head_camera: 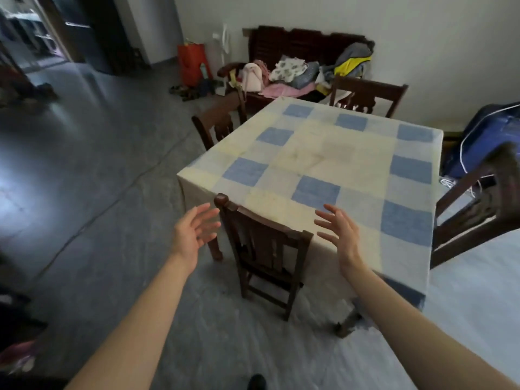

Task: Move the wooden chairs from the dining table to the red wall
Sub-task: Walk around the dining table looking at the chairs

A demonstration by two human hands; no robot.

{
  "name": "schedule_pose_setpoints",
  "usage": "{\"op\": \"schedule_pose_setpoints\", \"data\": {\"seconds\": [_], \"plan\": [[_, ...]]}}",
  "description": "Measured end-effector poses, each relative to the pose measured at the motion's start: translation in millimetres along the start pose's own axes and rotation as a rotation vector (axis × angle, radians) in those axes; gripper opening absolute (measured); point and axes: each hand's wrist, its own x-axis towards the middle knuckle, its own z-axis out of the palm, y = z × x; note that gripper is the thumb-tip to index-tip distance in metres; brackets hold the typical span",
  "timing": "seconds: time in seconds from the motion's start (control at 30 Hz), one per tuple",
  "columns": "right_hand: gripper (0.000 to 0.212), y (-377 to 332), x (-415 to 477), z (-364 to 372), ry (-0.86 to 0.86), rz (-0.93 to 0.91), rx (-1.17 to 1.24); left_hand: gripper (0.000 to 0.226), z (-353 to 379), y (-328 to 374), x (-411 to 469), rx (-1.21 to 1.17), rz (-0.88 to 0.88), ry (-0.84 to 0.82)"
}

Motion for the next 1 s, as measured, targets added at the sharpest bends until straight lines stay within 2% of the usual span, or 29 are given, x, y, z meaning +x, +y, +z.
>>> {"op": "schedule_pose_setpoints", "data": {"seconds": [0.3, 0.47, 0.53, 0.63, 0.8, 1.0], "plan": [[0.023, 67.5, 17.6, 45.1, 0.190, 0.015, -0.062, 0.023, -27.7, -6.4, 112.8, 0.300, 0.163, -0.039], [0.014, 77.4, 25.1, 56.2, 0.266, 0.065, -0.049, 0.018, -28.1, -25.9, 171.1, 0.402, 0.158, -0.116], [0.014, 82.8, 28.9, 60.0, 0.314, 0.094, -0.038, 0.018, -22.4, -37.6, 187.5, 0.373, 0.111, -0.137], [0.027, 91.6, 34.9, 63.8, 0.398, 0.116, -0.012, 0.022, -15.1, -55.2, 200.3, 0.280, 0.005, -0.175], [0.044, 98.0, 42.1, 66.0, 0.469, 0.123, -0.032, 0.031, 3.2, -61.9, 212.9, 0.126, -0.038, -0.330], [0.044, 96.6, 47.1, 73.7, 0.585, 0.107, -0.056, 0.045, 13.6, -64.3, 222.3, 0.150, -0.078, -0.289]]}}
